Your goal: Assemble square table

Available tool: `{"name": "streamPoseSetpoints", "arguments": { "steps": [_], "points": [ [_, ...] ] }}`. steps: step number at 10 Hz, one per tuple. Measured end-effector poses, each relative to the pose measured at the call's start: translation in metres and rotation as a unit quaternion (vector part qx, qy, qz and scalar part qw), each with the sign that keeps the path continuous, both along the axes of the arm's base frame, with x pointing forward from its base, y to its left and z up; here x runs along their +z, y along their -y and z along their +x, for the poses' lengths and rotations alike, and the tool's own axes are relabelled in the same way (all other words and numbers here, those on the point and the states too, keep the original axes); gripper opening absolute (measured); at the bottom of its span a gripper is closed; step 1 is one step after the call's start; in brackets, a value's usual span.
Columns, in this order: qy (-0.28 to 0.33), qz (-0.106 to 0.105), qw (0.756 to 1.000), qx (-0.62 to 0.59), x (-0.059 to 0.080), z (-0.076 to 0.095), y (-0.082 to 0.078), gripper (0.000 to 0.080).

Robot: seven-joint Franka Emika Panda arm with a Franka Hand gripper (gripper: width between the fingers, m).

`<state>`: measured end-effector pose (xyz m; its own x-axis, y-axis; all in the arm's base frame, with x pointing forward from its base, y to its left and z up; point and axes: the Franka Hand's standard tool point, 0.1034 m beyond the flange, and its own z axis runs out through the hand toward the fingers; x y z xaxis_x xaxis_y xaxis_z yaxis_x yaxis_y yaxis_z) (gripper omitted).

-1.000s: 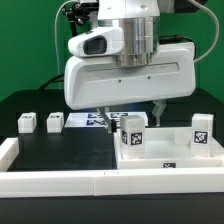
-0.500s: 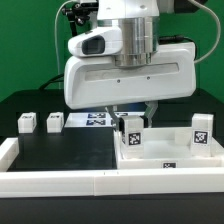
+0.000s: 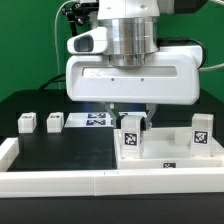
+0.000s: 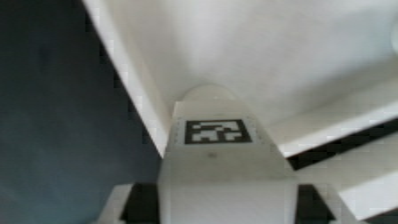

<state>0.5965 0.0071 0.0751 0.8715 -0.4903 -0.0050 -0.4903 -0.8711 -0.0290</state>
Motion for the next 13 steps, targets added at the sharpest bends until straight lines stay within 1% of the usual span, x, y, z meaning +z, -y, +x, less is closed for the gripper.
{"name": "streamPoseSetpoints", "arguments": {
  "steps": [1, 2, 4, 7, 9, 10, 11, 12, 13],
  "points": [
    [-0.001, 0.003, 0.998, -0.065, -0.0003, -0.0001, 0.0008, 0.0290],
    [-0.003, 0.007, 0.990, -0.141, -0.0005, 0.0001, 0.0015, 0.0291],
    [-0.006, 0.007, 0.970, -0.242, -0.0004, 0.0001, 0.0019, 0.0291],
    [-0.011, 0.011, 0.940, -0.340, -0.0002, 0.0002, 0.0025, 0.0291],
    [-0.012, 0.012, 0.926, -0.378, -0.0003, 0.0001, 0.0023, 0.0291],
    [-0.012, 0.012, 0.932, -0.363, -0.0003, 0.0001, 0.0021, 0.0291],
    [-0.011, 0.012, 0.936, -0.351, -0.0004, 0.0001, 0.0014, 0.0462],
    [-0.009, 0.012, 0.944, -0.328, -0.0004, 0.0004, 0.0001, 0.0605],
    [-0.005, 0.012, 0.955, -0.297, -0.0002, 0.0013, 0.0004, 0.0605]
  ]
}}
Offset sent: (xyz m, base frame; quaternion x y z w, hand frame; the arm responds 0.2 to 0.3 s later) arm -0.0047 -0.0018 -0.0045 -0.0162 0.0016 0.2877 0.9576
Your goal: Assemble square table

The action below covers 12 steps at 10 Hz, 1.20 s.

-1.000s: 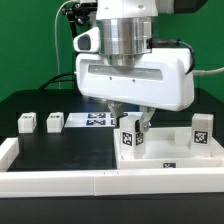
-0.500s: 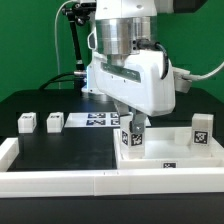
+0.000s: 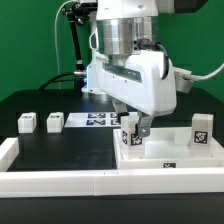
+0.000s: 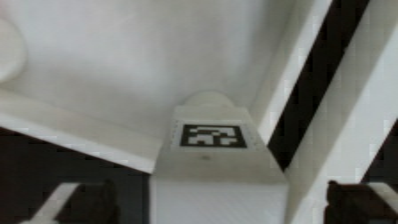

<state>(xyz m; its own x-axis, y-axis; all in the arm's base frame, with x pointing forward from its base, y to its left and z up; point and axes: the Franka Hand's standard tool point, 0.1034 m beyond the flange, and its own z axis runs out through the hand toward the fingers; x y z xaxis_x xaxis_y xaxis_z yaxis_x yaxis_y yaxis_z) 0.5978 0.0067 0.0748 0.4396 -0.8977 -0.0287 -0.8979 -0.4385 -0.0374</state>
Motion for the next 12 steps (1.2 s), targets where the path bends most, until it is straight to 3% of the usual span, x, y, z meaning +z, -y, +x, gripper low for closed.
{"name": "streamPoseSetpoints", "arguments": {
  "steps": [3, 7, 12],
  "points": [
    [0.007, -0.004, 0.987, 0.158, 0.0005, 0.0005, -0.0022, 0.0647],
    [0.016, -0.010, 0.940, 0.340, 0.0007, 0.0010, -0.0028, 0.0649],
    [0.021, -0.018, 0.851, 0.524, 0.0008, 0.0010, -0.0038, 0.0649]
  ]
}}
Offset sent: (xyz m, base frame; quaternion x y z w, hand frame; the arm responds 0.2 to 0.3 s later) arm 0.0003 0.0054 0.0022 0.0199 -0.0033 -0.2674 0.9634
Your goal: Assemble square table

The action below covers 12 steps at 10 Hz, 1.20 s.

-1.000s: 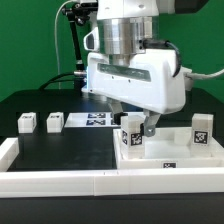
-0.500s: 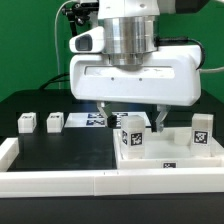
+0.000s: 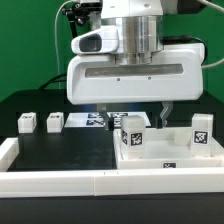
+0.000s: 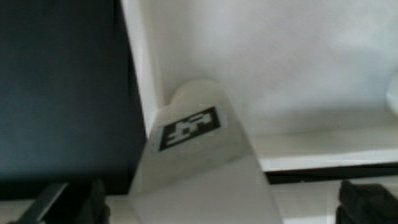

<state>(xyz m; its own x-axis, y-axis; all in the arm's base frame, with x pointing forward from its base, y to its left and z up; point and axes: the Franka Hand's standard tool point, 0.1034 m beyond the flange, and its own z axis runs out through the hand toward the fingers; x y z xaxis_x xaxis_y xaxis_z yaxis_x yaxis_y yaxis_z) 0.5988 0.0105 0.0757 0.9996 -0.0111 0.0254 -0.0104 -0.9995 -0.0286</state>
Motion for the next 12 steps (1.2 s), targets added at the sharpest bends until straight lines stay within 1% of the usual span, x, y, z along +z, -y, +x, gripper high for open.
{"name": "streamPoseSetpoints", "arguments": {
  "steps": [3, 5, 6, 7, 8, 9, 11, 12],
  "points": [
    [0.001, -0.008, 0.993, 0.117, -0.0001, -0.0003, 0.0044, 0.0649],
    [0.001, -0.011, 0.993, 0.122, -0.0002, -0.0003, 0.0057, 0.0649],
    [0.001, -0.011, 0.993, 0.121, -0.0003, -0.0003, 0.0059, 0.0543],
    [0.001, -0.011, 0.993, 0.121, -0.0003, -0.0003, 0.0061, 0.0543],
    [0.001, -0.011, 0.993, 0.116, -0.0004, -0.0004, 0.0061, 0.0358],
    [0.000, -0.010, 0.995, 0.103, -0.0006, -0.0005, 0.0062, 0.0291],
    [0.000, -0.010, 0.997, 0.081, -0.0007, -0.0005, 0.0064, 0.0291],
    [-0.001, -0.008, 0.999, 0.033, -0.0007, -0.0005, 0.0061, 0.0291]
  ]
}}
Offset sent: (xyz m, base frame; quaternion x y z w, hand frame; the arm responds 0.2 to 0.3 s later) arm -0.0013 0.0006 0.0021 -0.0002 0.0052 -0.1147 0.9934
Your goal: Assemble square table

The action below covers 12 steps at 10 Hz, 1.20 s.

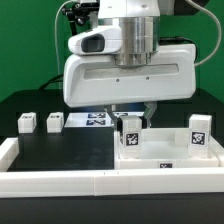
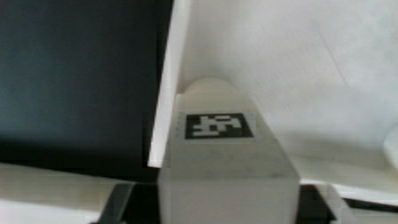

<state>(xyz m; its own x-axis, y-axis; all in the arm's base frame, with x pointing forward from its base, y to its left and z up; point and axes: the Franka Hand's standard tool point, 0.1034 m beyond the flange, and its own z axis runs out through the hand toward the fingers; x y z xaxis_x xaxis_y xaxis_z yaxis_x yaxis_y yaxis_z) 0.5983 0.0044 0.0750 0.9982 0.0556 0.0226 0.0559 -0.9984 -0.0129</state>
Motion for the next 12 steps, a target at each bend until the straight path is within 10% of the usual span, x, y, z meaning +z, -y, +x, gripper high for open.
{"name": "streamPoseSetpoints", "arguments": {
  "steps": [9, 12],
  "points": [
    [0.001, -0.002, 0.944, -0.329, 0.001, 0.000, 0.019, 0.0300],
    [0.002, 0.000, 0.951, -0.310, 0.003, 0.000, 0.015, 0.0612]
  ]
}}
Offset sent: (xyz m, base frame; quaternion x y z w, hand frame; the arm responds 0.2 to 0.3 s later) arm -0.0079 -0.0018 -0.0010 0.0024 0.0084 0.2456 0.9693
